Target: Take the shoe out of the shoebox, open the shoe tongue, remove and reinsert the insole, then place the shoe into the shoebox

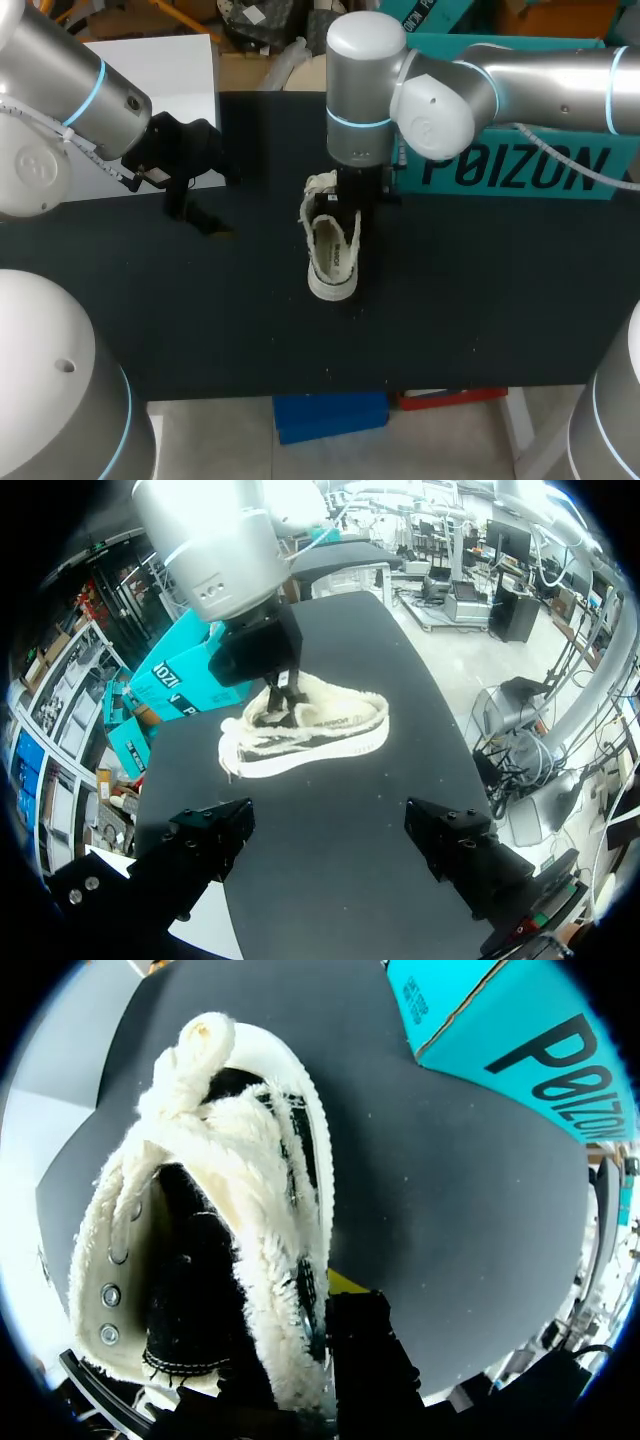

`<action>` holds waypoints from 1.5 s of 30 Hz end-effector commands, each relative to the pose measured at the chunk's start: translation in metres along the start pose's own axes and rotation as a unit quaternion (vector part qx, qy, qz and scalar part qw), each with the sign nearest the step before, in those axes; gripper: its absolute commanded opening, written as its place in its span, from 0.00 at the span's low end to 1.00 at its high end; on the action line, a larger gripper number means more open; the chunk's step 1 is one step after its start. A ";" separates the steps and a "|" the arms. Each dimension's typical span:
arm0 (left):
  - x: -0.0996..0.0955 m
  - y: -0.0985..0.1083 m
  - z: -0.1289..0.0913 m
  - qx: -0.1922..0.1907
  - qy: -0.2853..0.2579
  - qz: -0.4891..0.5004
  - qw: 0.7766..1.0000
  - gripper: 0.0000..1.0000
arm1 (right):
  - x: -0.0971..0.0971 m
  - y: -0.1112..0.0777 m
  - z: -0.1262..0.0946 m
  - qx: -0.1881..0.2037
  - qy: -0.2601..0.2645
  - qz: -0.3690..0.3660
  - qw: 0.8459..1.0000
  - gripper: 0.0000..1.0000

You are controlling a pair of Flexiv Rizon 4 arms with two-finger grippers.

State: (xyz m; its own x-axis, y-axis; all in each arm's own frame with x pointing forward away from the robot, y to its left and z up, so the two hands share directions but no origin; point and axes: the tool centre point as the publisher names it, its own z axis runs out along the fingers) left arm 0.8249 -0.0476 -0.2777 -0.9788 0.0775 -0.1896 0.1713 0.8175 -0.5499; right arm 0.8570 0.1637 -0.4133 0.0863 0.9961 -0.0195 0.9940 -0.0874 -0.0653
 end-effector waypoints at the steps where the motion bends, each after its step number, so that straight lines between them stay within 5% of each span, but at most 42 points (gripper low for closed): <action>1: 0.001 0.001 0.000 0.000 -0.002 0.001 1.000 1.00 | -0.010 -0.009 -0.035 -0.005 -0.013 0.001 1.000 0.00; 12: 0.001 0.001 0.000 0.000 -0.002 0.001 1.000 1.00 | -0.050 -0.042 -0.137 -0.034 -0.053 -0.027 0.998 0.00; 18: 0.001 0.001 0.000 0.000 -0.002 0.001 1.000 1.00 | -0.072 -0.052 -0.204 -0.055 -0.075 -0.185 0.978 0.00; 22: 0.001 0.001 0.000 0.000 -0.002 0.001 1.000 1.00 | -0.086 -0.050 -0.241 -0.068 -0.096 -0.360 0.925 0.00; 27: 0.001 0.001 0.000 0.000 -0.002 0.001 1.000 1.00 | -0.097 -0.037 -0.281 -0.069 -0.086 -0.587 0.802 0.00; 28: 0.001 0.001 0.000 0.000 -0.002 0.001 1.000 1.00 | -0.098 -0.035 -0.284 -0.058 -0.082 -0.604 0.791 0.00; 45: 0.001 0.001 0.000 0.000 -0.002 0.001 1.000 1.00 | -0.098 -0.035 -0.284 -0.058 -0.082 -0.604 0.791 0.00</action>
State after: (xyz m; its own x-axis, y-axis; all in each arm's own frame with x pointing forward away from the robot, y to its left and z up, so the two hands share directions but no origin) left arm 0.8249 -0.0476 -0.2777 -0.9788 0.0775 -0.1896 0.1713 0.8175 -0.5499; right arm 0.8339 0.0775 -0.1263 -0.8397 0.5200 -0.1564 0.5312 0.8464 -0.0379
